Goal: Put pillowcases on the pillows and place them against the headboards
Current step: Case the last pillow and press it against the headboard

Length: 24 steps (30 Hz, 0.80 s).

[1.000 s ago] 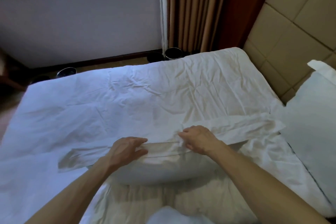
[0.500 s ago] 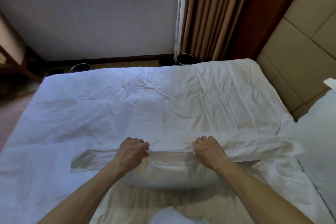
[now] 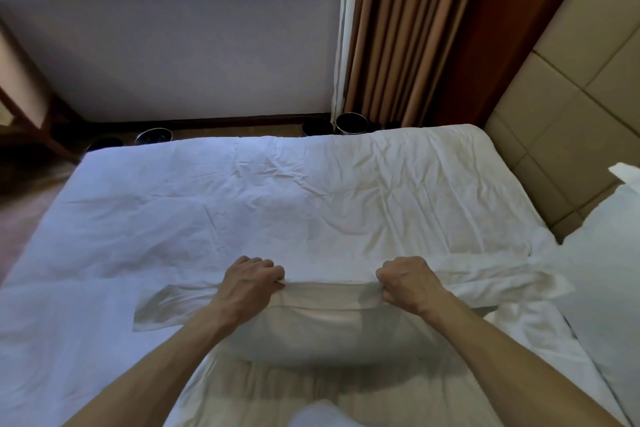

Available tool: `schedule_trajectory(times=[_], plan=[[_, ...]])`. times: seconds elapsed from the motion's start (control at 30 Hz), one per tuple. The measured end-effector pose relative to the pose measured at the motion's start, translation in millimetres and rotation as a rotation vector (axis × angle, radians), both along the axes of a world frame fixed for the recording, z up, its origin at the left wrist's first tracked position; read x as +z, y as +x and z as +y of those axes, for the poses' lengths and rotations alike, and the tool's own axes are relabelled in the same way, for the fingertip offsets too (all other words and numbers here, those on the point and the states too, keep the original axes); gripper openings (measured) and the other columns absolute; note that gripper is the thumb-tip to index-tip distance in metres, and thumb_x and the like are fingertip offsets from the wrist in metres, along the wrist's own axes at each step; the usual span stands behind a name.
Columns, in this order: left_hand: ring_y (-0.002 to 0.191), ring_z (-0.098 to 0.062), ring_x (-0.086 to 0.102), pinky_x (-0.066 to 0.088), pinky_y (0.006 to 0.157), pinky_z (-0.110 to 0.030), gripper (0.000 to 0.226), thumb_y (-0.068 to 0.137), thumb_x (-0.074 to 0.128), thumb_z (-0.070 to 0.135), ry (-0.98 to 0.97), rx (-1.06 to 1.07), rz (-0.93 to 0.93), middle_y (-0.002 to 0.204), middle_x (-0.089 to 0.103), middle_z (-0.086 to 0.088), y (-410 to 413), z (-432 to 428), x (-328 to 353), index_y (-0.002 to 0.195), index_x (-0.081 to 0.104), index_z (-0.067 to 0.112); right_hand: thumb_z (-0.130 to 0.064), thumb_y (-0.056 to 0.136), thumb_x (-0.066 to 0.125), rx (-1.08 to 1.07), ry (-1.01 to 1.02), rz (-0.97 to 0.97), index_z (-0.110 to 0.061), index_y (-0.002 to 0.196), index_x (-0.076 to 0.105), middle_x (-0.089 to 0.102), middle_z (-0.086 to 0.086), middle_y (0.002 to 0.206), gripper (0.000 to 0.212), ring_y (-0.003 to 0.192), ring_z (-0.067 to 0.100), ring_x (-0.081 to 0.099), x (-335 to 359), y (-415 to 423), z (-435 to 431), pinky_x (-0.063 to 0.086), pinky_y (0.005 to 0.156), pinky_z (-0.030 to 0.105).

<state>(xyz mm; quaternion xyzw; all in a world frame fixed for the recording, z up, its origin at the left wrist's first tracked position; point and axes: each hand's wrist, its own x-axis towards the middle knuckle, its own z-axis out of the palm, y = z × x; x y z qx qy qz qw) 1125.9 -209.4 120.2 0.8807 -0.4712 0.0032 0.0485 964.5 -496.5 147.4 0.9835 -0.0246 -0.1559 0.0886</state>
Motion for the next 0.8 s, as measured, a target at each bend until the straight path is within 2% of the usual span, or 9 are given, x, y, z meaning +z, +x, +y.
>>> schedule_trajectory(times=[0.07, 0.13, 0.23, 0.3, 0.4, 0.53, 0.63, 0.73, 0.8], plan=[[0.067, -0.017, 0.063, 0.039, 0.062, -0.028, 0.013, 0.081, 0.070, 0.042, -0.015, 0.023, 0.031, 0.070, 0.063, 0.009, 1, 8, -7, 0.081, 0.066, 0.029, -0.011, 0.075, 0.062, -0.024, -0.018, 0.040, -0.013, 0.079, 0.066, 0.066, 0.006, 0.078, 0.005, 0.068, 0.028, 0.063, -6, 4, 13, 0.034, 0.056, 0.030], [0.071, -0.017, 0.062, 0.039, 0.063, -0.028, 0.023, 0.085, 0.056, 0.051, -0.045, 0.043, 0.042, 0.076, 0.064, 0.009, 3, 23, -15, 0.086, 0.065, 0.030, -0.008, 0.066, 0.072, -0.059, -0.014, 0.041, -0.014, 0.074, 0.065, 0.064, 0.005, 0.072, 0.012, 0.063, 0.026, 0.062, -4, 7, 23, 0.032, 0.053, 0.029], [0.084, -0.015, 0.063, 0.046, 0.072, -0.030, 0.032, 0.085, 0.052, 0.058, -0.074, 0.077, 0.063, 0.091, 0.067, 0.012, 5, 52, -24, 0.100, 0.064, 0.033, -0.017, 0.077, 0.060, -0.013, 0.128, -0.040, -0.012, 0.097, 0.061, 0.061, 0.008, 0.092, 0.021, 0.084, 0.030, 0.060, -9, 12, 35, 0.033, 0.062, 0.033], [0.095, -0.014, 0.064, 0.047, 0.081, -0.031, 0.038, 0.085, 0.050, 0.061, -0.066, 0.112, 0.081, 0.101, 0.069, 0.015, 7, 68, -26, 0.108, 0.065, 0.034, -0.027, 0.082, 0.053, -0.025, 0.205, -0.044, -0.014, 0.109, 0.056, 0.058, 0.007, 0.102, 0.030, 0.094, 0.029, 0.058, -12, 17, 44, 0.041, 0.069, 0.037], [0.106, -0.011, 0.062, 0.045, 0.090, -0.031, 0.040, 0.088, 0.047, 0.063, -0.052, 0.137, 0.096, 0.110, 0.067, 0.018, 10, 85, -23, 0.114, 0.062, 0.036, -0.036, 0.086, 0.051, -0.033, 0.274, -0.032, -0.019, 0.119, 0.052, 0.056, 0.004, 0.110, 0.037, 0.100, 0.027, 0.055, -15, 27, 57, 0.048, 0.079, 0.039], [0.109, -0.011, 0.061, 0.043, 0.094, -0.031, 0.042, 0.088, 0.048, 0.065, -0.047, 0.159, 0.126, 0.115, 0.065, 0.017, 14, 105, -16, 0.117, 0.060, 0.037, -0.038, 0.086, 0.055, 0.016, 0.334, 0.050, -0.025, 0.135, 0.045, 0.051, 0.004, 0.128, 0.051, 0.114, 0.026, 0.049, -20, 45, 81, 0.045, 0.092, 0.040], [0.112, -0.014, 0.060, 0.043, 0.096, -0.033, 0.053, 0.086, 0.046, 0.070, -0.015, 0.201, 0.161, 0.122, 0.064, 0.013, 22, 123, -13, 0.125, 0.058, 0.036, -0.029, 0.088, 0.054, 0.043, 0.297, 0.044, -0.024, 0.135, 0.048, 0.052, 0.004, 0.128, 0.047, 0.115, 0.027, 0.049, -25, 56, 95, 0.046, 0.092, 0.040], [0.115, -0.018, 0.059, 0.048, 0.091, -0.034, 0.067, 0.081, 0.043, 0.074, -0.007, 0.290, 0.199, 0.127, 0.062, 0.008, 26, 145, -14, 0.132, 0.056, 0.032, -0.025, 0.089, 0.051, 0.050, 0.261, 0.017, -0.022, 0.123, 0.055, 0.058, 0.005, 0.117, 0.034, 0.107, 0.029, 0.055, -32, 60, 101, 0.047, 0.084, 0.040], [0.117, -0.020, 0.055, 0.049, 0.089, -0.036, 0.069, 0.081, 0.052, 0.071, 0.009, 0.361, 0.235, 0.128, 0.059, 0.005, 24, 151, -17, 0.137, 0.051, 0.031, -0.029, 0.090, 0.049, 0.050, 0.258, 0.031, -0.022, 0.119, 0.056, 0.059, 0.005, 0.114, 0.031, 0.105, 0.029, 0.056, -33, 61, 100, 0.047, 0.083, 0.040]])
